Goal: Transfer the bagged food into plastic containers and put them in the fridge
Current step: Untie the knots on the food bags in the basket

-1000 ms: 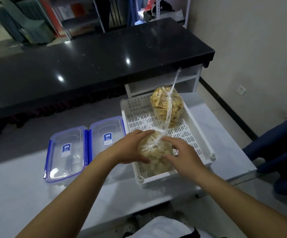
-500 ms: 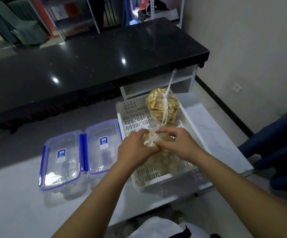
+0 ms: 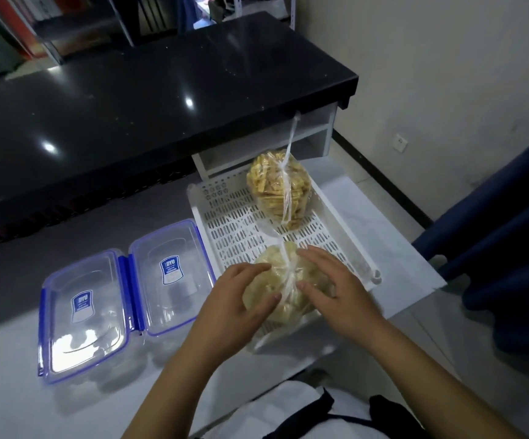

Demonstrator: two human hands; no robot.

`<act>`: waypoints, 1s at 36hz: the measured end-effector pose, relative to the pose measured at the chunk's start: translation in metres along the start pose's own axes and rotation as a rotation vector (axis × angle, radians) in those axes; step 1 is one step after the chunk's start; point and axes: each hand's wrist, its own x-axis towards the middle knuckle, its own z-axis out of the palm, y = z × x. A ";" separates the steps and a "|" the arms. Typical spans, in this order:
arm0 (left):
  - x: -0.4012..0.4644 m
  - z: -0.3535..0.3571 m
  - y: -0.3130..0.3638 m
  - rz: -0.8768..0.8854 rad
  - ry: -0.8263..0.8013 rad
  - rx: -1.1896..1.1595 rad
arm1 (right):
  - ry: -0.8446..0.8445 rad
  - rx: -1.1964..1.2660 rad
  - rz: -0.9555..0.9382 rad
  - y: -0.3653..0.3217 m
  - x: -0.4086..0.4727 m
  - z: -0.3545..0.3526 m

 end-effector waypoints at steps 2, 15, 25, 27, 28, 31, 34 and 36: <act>0.003 -0.003 0.003 0.025 0.001 -0.013 | 0.000 0.025 0.013 -0.004 0.001 -0.001; 0.034 0.002 0.015 0.013 0.058 0.148 | -0.022 -0.145 -0.006 -0.015 0.015 -0.022; 0.044 0.017 0.024 -0.042 0.123 0.318 | -0.096 -0.385 -0.037 -0.023 0.039 -0.021; 0.044 0.020 0.025 -0.037 0.155 0.324 | -0.110 -0.388 -0.038 -0.024 0.043 -0.022; 0.044 0.021 0.025 -0.036 0.168 0.312 | -0.119 -0.383 -0.042 -0.025 0.045 -0.023; 0.042 0.023 0.023 -0.030 0.226 0.191 | -0.147 -0.372 -0.067 -0.026 0.053 -0.027; 0.037 0.022 0.020 -0.048 0.294 -0.022 | -0.189 -0.371 -0.080 -0.027 0.059 -0.033; 0.032 0.019 0.020 -0.065 0.353 -0.146 | -0.213 -0.370 -0.103 -0.027 0.064 -0.036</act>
